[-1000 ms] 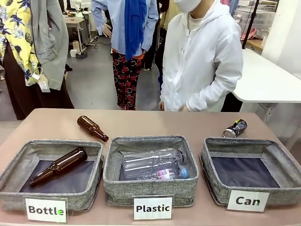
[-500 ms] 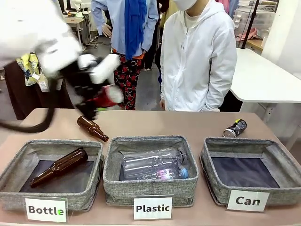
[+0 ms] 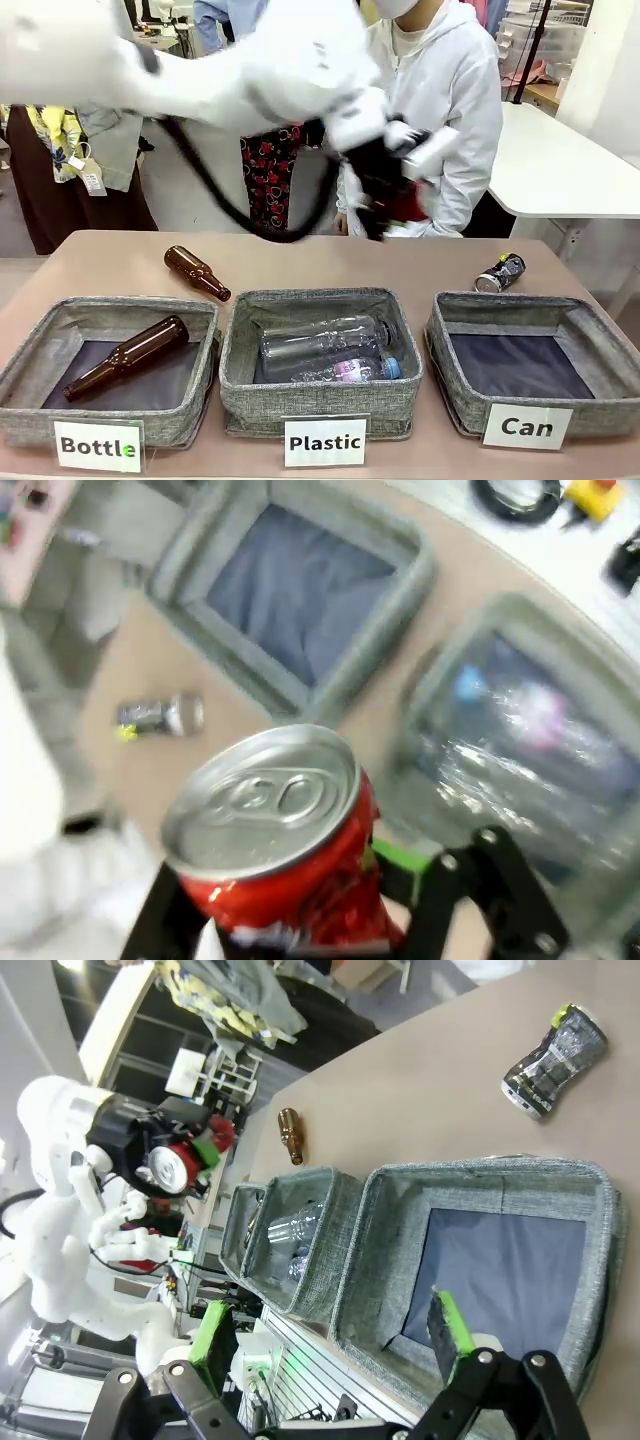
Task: Sort the can waste into the basket.
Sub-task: Pick up the can waste from the table and place it in the right Fabric basket.
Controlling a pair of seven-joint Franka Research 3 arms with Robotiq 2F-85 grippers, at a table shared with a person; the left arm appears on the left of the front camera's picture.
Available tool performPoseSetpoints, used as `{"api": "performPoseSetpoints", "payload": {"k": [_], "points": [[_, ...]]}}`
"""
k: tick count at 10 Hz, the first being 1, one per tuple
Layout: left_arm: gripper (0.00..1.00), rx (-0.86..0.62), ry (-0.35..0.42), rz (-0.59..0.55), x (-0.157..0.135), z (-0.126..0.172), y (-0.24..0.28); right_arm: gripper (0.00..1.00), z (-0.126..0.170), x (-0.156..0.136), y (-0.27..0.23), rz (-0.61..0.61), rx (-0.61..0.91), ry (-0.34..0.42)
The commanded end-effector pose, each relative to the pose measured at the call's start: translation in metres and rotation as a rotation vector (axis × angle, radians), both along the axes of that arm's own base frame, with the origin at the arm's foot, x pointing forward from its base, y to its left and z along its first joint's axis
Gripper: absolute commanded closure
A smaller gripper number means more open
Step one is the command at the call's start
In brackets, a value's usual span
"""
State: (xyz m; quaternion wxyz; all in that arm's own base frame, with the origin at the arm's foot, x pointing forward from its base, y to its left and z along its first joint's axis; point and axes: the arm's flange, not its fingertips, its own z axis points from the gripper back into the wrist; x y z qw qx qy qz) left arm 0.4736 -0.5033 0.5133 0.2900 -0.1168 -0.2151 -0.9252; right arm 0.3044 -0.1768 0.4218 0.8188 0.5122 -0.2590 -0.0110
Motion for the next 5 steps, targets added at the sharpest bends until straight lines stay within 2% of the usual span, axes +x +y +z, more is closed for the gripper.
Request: {"api": "performPoseSetpoints", "payload": {"k": [1, 2, 3, 5], "points": [[1.00, 0.053, 0.080, -0.161, 0.008, -0.018, -0.076, 0.00, 0.000, 0.002, 0.000, 0.000, 0.013, -0.038], [1.00, 0.084, 0.079, -0.216, -0.009, -0.032, -0.105, 0.00, 0.000, 0.002, 0.000, 0.000, 0.013, -0.038], [1.00, 0.130, 0.079, -0.286, -0.029, -0.044, -0.135, 0.00, 0.000, 0.000, 0.000, 0.000, 0.000, 0.000], [1.00, 0.195, 0.074, -0.366, -0.062, -0.064, -0.181, 0.00, 0.002, -0.018, -0.039, -0.052, -0.045, 0.018]]}}
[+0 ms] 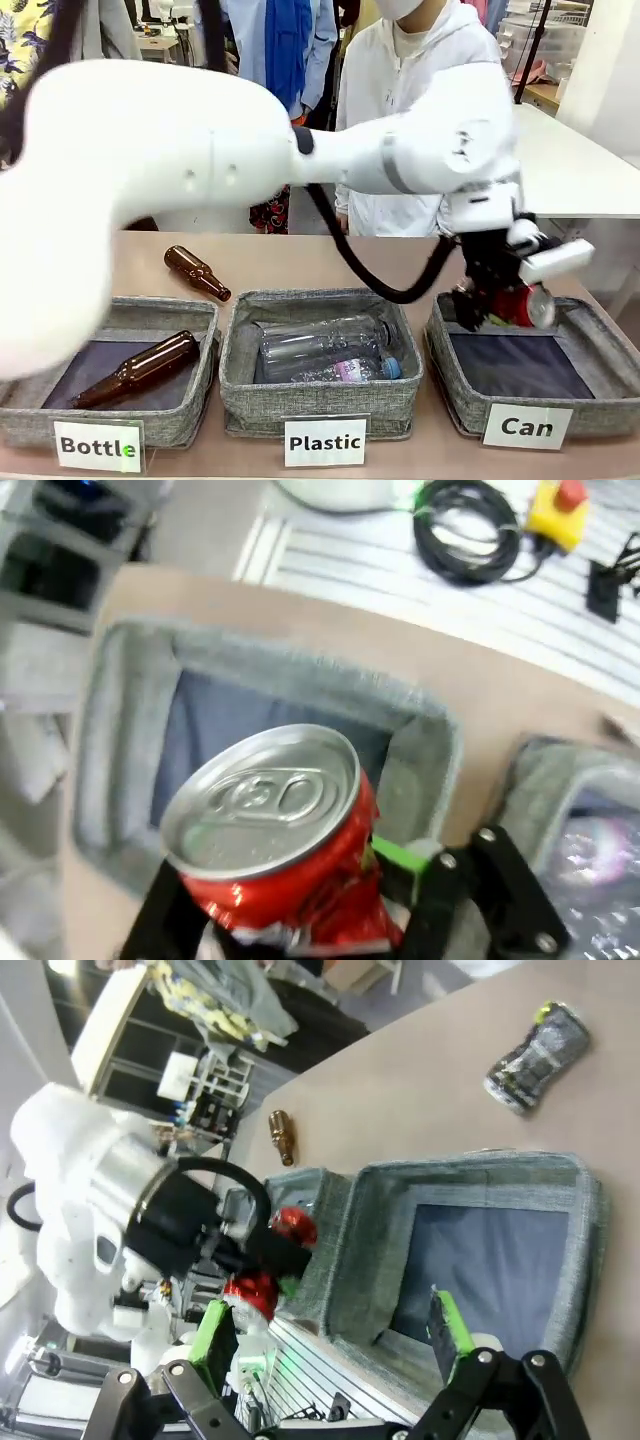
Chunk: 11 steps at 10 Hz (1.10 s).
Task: Sort the can waste into the basket.
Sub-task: Pick up the can waste from the table and place it in the right Fabric basket.
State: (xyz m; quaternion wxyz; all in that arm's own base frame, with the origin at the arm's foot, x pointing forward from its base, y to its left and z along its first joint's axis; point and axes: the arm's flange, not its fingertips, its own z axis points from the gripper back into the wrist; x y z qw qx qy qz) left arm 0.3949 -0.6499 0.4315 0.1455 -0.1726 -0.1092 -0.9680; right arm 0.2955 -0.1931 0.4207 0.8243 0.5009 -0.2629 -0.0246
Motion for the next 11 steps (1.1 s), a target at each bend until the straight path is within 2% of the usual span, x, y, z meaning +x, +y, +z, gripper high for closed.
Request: {"api": "performPoseSetpoints", "payload": {"k": [1, 3, 4, 5, 6, 7, 9, 10, 11], "points": [[1.00, 0.078, -0.080, -0.032, 0.006, 0.012, -0.053, 0.00, 0.006, -0.026, -0.042, -0.055, -0.081, 0.033], [1.00, 0.093, -0.162, -0.019, 0.003, 0.016, -0.078, 0.00, 0.002, -0.059, -0.062, -0.039, -0.129, 0.032], [1.00, 0.099, -0.175, 0.009, 0.008, 0.017, -0.083, 0.00, -0.002, -0.070, -0.067, -0.057, -0.134, 0.034], [1.00, 0.105, -0.193, 0.053, 0.016, 0.019, -0.084, 0.00, -0.004, -0.074, -0.069, -0.057, -0.106, 0.012], [1.00, 0.098, -0.197, 0.092, 0.023, 0.022, -0.082, 0.00, -0.005, -0.072, -0.071, -0.117, -0.068, -0.013], [1.00, 0.107, -0.232, 0.135, 0.028, 0.023, -0.079, 0.00, -0.002, -0.071, -0.073, -0.086, -0.118, 0.053], [1.00, 0.097, -0.233, 0.138, 0.029, 0.023, -0.076, 0.00, -0.002, -0.071, -0.073, -0.086, -0.118, 0.053], [0.95, 0.089, -0.235, 0.128, 0.029, 0.024, -0.076, 0.00, -0.002, -0.071, -0.073, -0.086, -0.118, 0.053], [0.43, 0.083, -0.238, 0.113, 0.029, 0.024, -0.075, 0.00, -0.002, -0.071, -0.073, -0.086, -0.118, 0.053]]}}
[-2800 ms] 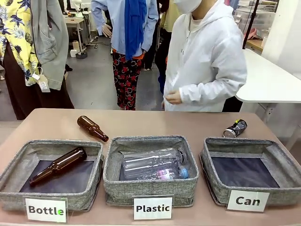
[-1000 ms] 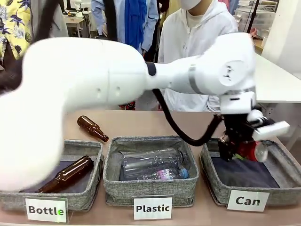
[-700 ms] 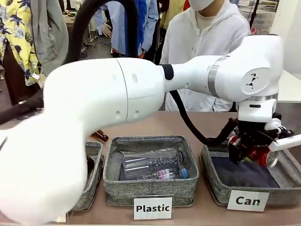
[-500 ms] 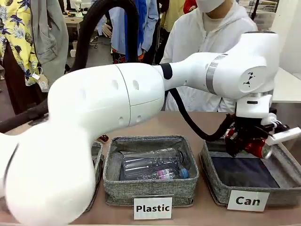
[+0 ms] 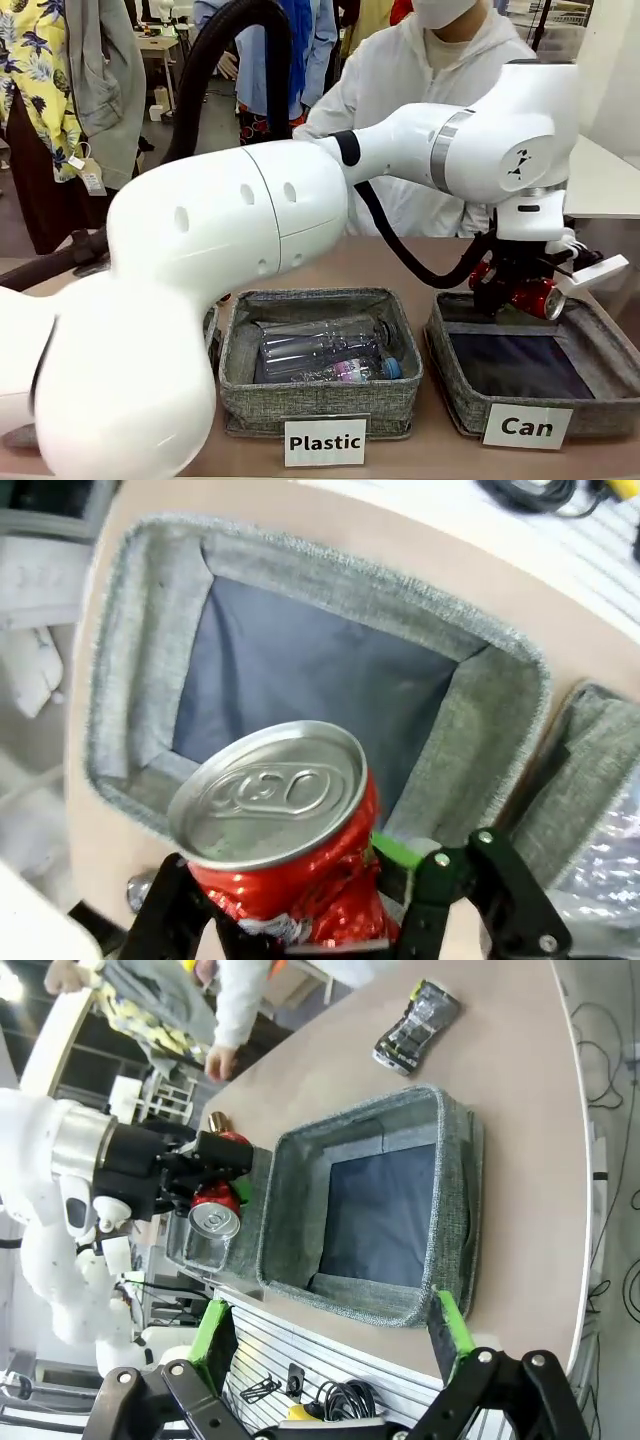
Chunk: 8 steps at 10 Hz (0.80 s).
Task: Sort the can waste into the basket.
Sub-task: Pick up the can waste from the table and place it in the right Fabric basket.
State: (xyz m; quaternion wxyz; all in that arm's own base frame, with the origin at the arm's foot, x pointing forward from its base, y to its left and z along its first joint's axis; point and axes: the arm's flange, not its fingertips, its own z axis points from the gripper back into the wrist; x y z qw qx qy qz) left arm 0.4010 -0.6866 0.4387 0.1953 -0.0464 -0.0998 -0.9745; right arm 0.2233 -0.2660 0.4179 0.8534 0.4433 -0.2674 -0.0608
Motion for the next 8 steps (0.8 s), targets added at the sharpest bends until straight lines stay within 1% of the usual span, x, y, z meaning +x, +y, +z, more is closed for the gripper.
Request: {"api": "performPoseSetpoints", "payload": {"k": [1, 2, 3, 5, 6, 7, 8], "points": [[0.38, 0.004, 0.011, -0.016, 0.0246, 0.0156, -0.0374, 0.00, 0.0009, 0.0008, 0.0000, 0.007, -0.012, 0.007], [0.39, 0.002, 0.002, -0.009, 0.0238, 0.0146, -0.0365, 0.00, 0.0009, 0.0008, 0.0000, 0.007, -0.012, 0.007], [0.00, 0.002, 0.001, -0.013, 0.0227, 0.0145, -0.0360, 0.00, 0.0009, 0.0008, 0.0000, 0.007, -0.012, 0.007], [0.00, 0.002, -0.008, -0.018, 0.0237, 0.0151, -0.0353, 0.00, 0.0009, 0.0008, 0.0000, 0.007, -0.012, 0.007], [0.09, 0.003, -0.003, -0.013, 0.0238, 0.0148, -0.0354, 0.00, 0.0009, 0.0008, 0.0000, 0.007, -0.012, 0.007], [0.00, 0.006, -0.010, -0.010, 0.0235, 0.0145, -0.0348, 0.00, 0.0009, 0.0008, 0.0000, 0.007, -0.012, 0.007], [0.00, 0.008, -0.010, -0.012, 0.0236, 0.0143, -0.0344, 0.00, 0.0009, 0.0008, 0.0000, 0.007, -0.012, 0.007]]}}
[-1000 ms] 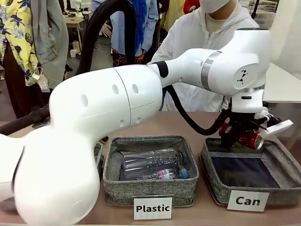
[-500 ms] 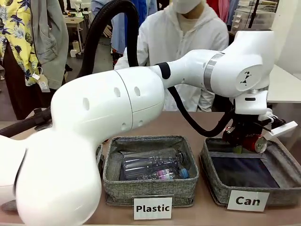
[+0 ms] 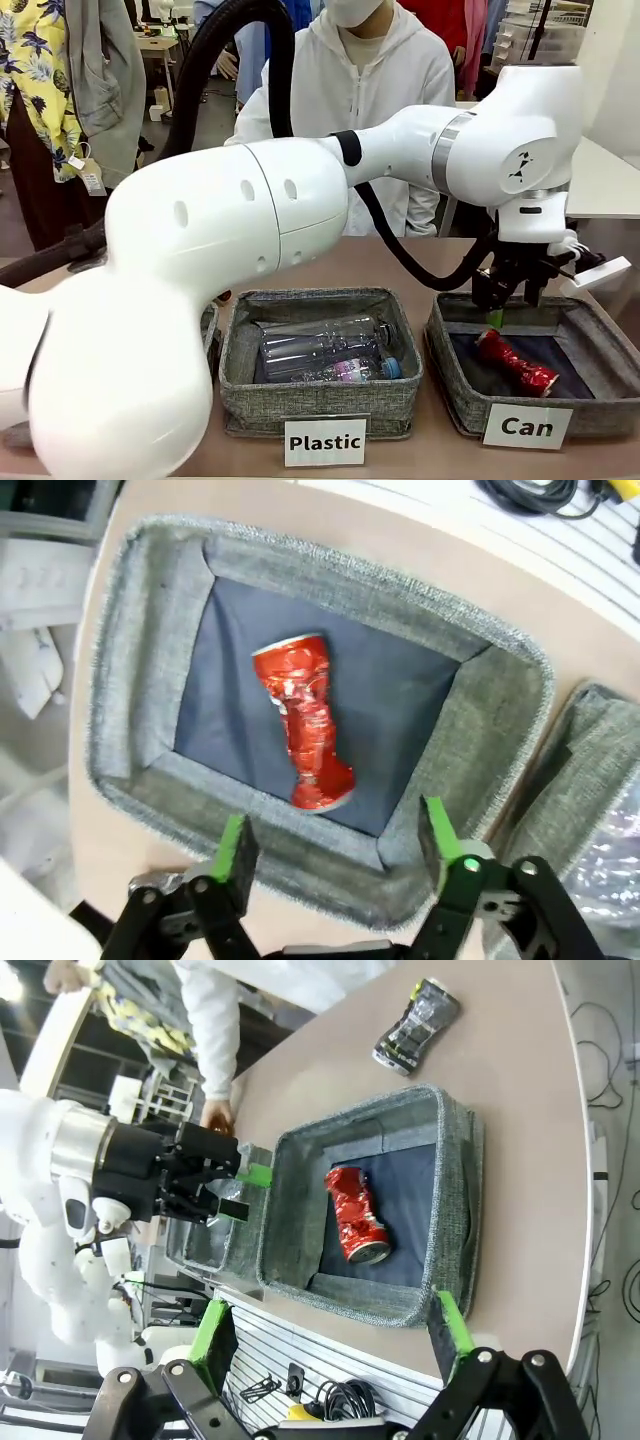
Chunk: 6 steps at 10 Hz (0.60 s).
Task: Sort the can waste into the basket.
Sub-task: Pick up the can waste from the table and place it in the right Fabric basket.
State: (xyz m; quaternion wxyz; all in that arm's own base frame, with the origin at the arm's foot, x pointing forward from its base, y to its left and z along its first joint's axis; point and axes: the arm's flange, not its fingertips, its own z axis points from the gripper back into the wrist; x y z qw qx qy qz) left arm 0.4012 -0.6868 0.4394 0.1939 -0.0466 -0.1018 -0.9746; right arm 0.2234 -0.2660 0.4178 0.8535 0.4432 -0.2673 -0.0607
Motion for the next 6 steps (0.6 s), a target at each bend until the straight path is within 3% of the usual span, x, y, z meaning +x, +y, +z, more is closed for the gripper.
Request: {"api": "performPoseSetpoints", "payload": {"k": [1, 6], "points": [[0.00, 0.012, -0.013, -0.006, 0.0232, 0.0135, -0.0344, 0.00, 0.0010, 0.0007, 0.0000, 0.007, -0.012, 0.007], [0.00, -0.007, -0.008, 0.005, 0.0279, 0.0172, -0.0289, 0.00, 0.0010, 0.0007, 0.0000, 0.007, -0.012, 0.007]]}}
